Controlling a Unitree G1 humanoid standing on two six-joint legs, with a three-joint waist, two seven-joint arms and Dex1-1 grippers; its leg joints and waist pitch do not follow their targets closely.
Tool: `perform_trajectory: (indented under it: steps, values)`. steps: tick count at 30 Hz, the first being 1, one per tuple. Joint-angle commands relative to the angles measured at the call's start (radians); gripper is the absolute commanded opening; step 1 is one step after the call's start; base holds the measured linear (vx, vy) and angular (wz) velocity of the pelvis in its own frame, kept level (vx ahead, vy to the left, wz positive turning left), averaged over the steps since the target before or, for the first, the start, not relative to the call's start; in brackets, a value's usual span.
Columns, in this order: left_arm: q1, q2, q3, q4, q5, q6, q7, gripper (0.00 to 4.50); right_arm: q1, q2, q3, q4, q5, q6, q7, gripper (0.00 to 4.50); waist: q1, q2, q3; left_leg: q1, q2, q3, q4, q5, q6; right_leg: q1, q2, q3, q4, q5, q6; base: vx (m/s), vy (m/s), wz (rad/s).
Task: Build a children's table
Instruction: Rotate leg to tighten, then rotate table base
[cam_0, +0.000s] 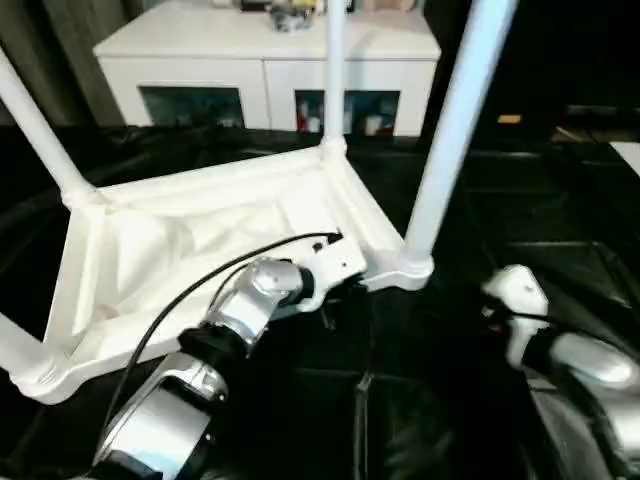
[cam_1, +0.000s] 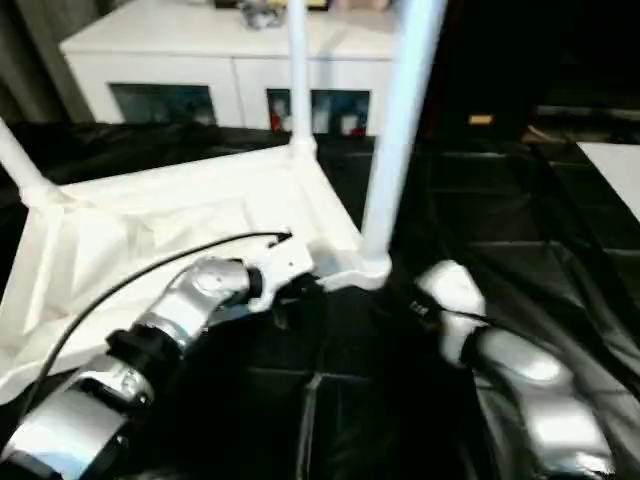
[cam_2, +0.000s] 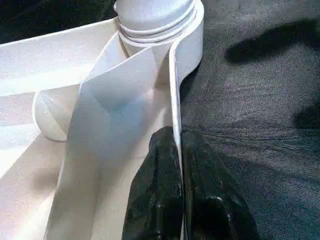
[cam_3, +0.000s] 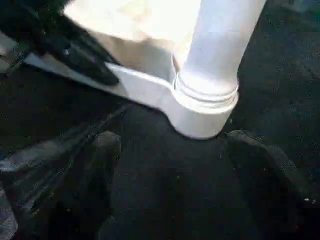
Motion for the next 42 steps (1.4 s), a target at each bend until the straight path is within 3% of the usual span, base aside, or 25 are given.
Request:
perform_trajectory:
  steps: [1,3,4,8,9,13,15,17,19,20,22,24,26,29,34,39,42]
  values:
    - [-0.01,-0.005,-0.002,0.005,-0.007,-0.082,-0.018,0.0,0.002,-0.004,-0.015,-0.049,0.036,-0.009,0.027,3.68,0.001,-0.029,-0.044,0.005,0.048,-0.031,-0.077,-0.315,0.088,0.028,-0.052,0.027,-0.108,-0.54,-0.123,0.0,0.0,0.0]
    - [-0.011,-0.012,0.018,0.002,-0.039,-0.123,-0.037,0.0,0.013,-0.005,0.006,-0.074,0.05,-0.011,0.042,3.68,0.007,-0.028,-0.045,0.002,0.052,-0.031,-0.079,-0.287,0.095,0.032,-0.052,0.029,-0.1,-0.492,-0.136,0.0,0.0,0.0]
    - [-0.011,-0.012,0.018,0.002,-0.039,-0.123,-0.037,0.45,0.013,-0.005,0.006,-0.074,0.05,-0.011,0.042,3.69,0.008,-0.027,-0.046,0.002,0.052,-0.031,-0.079,-0.278,0.096,0.033,-0.053,0.029,-0.098,-0.477,-0.141,0.0,0.0,0.0]
    - [0.015,0.02,0.091,-0.124,-0.149,-0.039,-0.134,0.64,-0.006,0.035,0.065,-0.066,0.016,-0.023,0.027,3.69,0.019,-0.024,-0.051,0.004,0.059,-0.027,-0.077,-0.241,0.098,0.033,-0.058,0.032,-0.08,-0.365,-0.209,0.0,0.0,0.0]
    - [0.016,0.023,0.092,-0.13,-0.152,-0.037,-0.137,0.95,-0.007,0.037,0.067,-0.065,0.015,-0.023,0.027,3.69,0.018,-0.021,-0.051,0.003,0.061,-0.027,-0.078,-0.232,0.1,0.034,-0.058,0.032,-0.077,-0.34,-0.221,0.0,0.0,0.0]
    - [0.077,0.099,0.11,-0.273,-0.203,0.052,-0.232,1.26,-0.013,0.047,0.1,-0.082,0.014,-0.018,0.038,3.69,0.012,-0.026,-0.055,-0.007,0.064,-0.03,-0.076,-0.162,0.117,0.049,-0.057,0.029,-0.049,-0.163,-0.265,0.0,0.0,0.0]
    - [0.115,0.154,0.109,-0.343,-0.212,0.085,-0.281,1.4,-0.016,0.045,0.115,-0.089,0.011,-0.018,0.047,3.69,0.011,-0.025,-0.058,0.003,0.063,-0.024,-0.069,-0.13,0.134,0.046,-0.054,0.032,-0.043,-0.098,-0.286,0.051,0.008,-0.01]
    - [0.158,0.227,0.102,-0.403,-0.207,0.115,-0.332,1.48,-0.021,0.044,0.129,-0.091,0.004,-0.018,0.051,3.69,0.012,-0.022,-0.059,0.001,0.062,-0.024,-0.065,-0.087,0.153,0.048,-0.055,0.033,-0.032,-0.032,-0.3,0.0,0.0,0.0]
    - [0.19,0.286,0.096,-0.435,-0.186,0.127,-0.352,1.65,-0.033,0.049,0.134,-0.087,-0.003,-0.021,0.044,3.69,0.013,-0.017,-0.057,0.005,0.062,-0.022,-0.065,-0.088,0.154,0.045,-0.053,0.032,-0.033,-0.036,-0.301,0.0,0.0,0.0]
    - [0.229,0.353,0.093,-0.476,-0.173,0.16,-0.376,1.65,-0.047,0.06,0.135,-0.084,-0.003,-0.017,0.031,3.69,0.016,-0.014,-0.055,0.01,0.064,-0.021,-0.068,-0.108,0.141,0.043,-0.052,0.032,-0.035,-0.061,-0.299,0.0,0.0,0.0]
    - [0.264,0.404,0.1,-0.509,-0.166,0.189,-0.388,1.65,-0.056,0.068,0.136,-0.085,-0.005,-0.018,0.02,3.69,0.011,-0.012,-0.048,0.008,0.064,-0.022,-0.077,-0.145,0.117,0.041,-0.049,0.032,-0.038,-0.112,-0.286,0.0,0.0,0.0]
    - [0.301,0.451,0.114,-0.547,-0.163,0.22,-0.384,1.65,-0.06,0.068,0.142,-0.086,-0.009,-0.021,0.02,3.69,0.013,-0.007,-0.044,0.018,0.066,-0.021,-0.082,-0.218,0.067,0.036,-0.049,0.035,-0.047,-0.189,-0.272,0.0,0.0,0.0]
    - [0.314,0.471,0.124,-0.548,-0.145,0.22,-0.359,1.65,-0.06,0.068,0.146,-0.084,-0.01,-0.024,0.018,3.69,0.018,-0.008,-0.043,0.028,0.064,-0.018,-0.085,-0.258,0.04,0.03,-0.046,0.038,-0.052,-0.222,-0.263,0.0,0.0,0.0]
    - [0.335,0.504,0.118,-0.556,-0.134,0.229,-0.364,1.65,-0.055,0.064,0.154,-0.086,-0.011,-0.026,0.025,3.69,0.023,-0.011,-0.044,0.023,0.062,-0.021,-0.088,-0.264,0.016,0.036,-0.048,0.042,-0.049,-0.217,-0.246,0.0,0.0,0.0]
    - [0.345,0.524,0.109,-0.538,-0.122,0.242,-0.334,1.65,-0.051,0.051,0.161,-0.085,-0.012,-0.025,0.039,3.69,0.021,-0.01,-0.046,0.019,0.059,-0.022,-0.086,-0.243,0.022,0.039,-0.05,0.042,-0.047,-0.203,-0.239,0.0,0.0,0.0]
    - [0.333,0.505,0.119,-0.501,-0.121,0.212,-0.314,1.19,-0.033,0.013,0.192,-0.092,-0.026,-0.026,0.083,3.69,0.024,-0.012,-0.051,0.015,0.058,-0.021,-0.078,-0.191,0.047,0.044,-0.05,0.041,-0.041,-0.14,-0.255,0.0,0.0,0.0]
    - [0.33,0.499,0.125,-0.494,-0.134,0.205,-0.31,0.86,-0.025,0.007,0.193,-0.094,-0.03,-0.032,0.078,3.69,0.025,-0.015,-0.049,0.016,0.058,-0.021,-0.077,-0.207,0.052,0.042,-0.051,0.041,-0.045,-0.177,-0.255,0.0,0.0,0.0]
